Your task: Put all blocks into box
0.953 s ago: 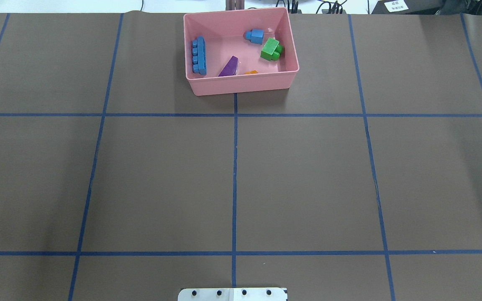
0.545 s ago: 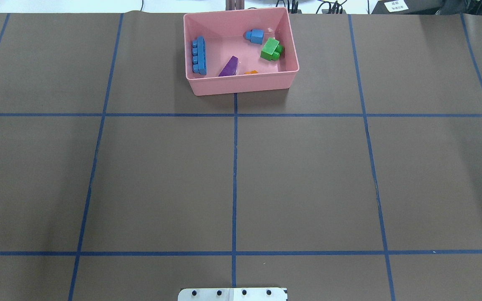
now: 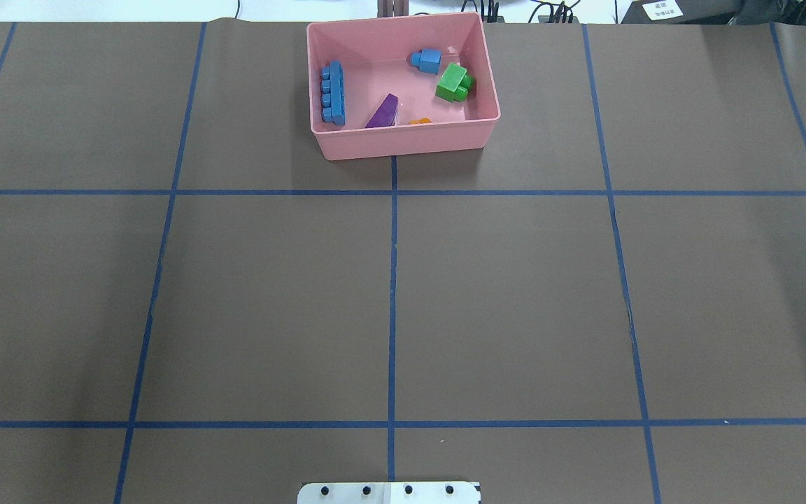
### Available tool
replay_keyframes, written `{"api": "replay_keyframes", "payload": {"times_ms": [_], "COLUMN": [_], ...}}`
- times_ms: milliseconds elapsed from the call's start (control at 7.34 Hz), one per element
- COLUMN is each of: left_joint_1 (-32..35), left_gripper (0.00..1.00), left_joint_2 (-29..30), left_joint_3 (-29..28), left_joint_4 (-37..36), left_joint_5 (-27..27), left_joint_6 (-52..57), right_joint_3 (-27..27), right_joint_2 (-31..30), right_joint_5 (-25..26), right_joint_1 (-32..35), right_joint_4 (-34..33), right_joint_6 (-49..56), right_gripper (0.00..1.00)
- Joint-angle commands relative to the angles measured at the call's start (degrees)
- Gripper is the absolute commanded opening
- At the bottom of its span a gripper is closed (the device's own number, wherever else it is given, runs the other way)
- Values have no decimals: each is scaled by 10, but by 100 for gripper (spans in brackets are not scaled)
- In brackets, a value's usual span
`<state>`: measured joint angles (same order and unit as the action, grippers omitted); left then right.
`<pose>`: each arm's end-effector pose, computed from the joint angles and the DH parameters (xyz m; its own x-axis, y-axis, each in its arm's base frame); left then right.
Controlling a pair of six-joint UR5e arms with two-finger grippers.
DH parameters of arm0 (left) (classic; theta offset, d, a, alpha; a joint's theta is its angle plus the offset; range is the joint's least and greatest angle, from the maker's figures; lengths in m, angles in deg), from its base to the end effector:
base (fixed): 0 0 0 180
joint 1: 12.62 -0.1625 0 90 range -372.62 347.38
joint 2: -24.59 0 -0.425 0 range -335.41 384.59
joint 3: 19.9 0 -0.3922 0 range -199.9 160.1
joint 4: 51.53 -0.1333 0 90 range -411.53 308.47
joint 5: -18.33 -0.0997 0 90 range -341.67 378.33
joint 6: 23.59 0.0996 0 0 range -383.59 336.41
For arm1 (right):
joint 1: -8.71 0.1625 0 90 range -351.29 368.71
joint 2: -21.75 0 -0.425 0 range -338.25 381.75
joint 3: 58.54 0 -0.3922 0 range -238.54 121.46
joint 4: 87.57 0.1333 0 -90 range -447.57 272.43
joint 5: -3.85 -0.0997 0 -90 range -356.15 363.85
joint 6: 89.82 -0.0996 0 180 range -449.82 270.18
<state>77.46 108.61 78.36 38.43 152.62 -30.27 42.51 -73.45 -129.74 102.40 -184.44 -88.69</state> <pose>-0.0644 -0.4499 0.6369 0.7108 -0.0901 -0.6976 0.0847 0.9955 -0.0423 0.0935 -0.4449 0.6197 0.7231 0.0392 0.6896 -0.0501 0.9987 -0.0042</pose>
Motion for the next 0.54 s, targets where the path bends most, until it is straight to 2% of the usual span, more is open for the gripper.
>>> {"api": "replay_keyframes", "payload": {"times_ms": [0,409], "left_joint_1": [0,0], "left_gripper": [100,100], "left_joint_2": [0,0], "left_joint_3": [0,-1], "left_joint_4": [0,0], "left_joint_5": [0,0], "left_joint_6": [0,0], "right_joint_3": [-1,-3], "right_joint_2": [-1,-2], "right_joint_5": [1,-4], "right_joint_1": [1,0], "right_joint_4": [-1,-1], "right_joint_6": [32,33], "right_gripper": [100,100]}}
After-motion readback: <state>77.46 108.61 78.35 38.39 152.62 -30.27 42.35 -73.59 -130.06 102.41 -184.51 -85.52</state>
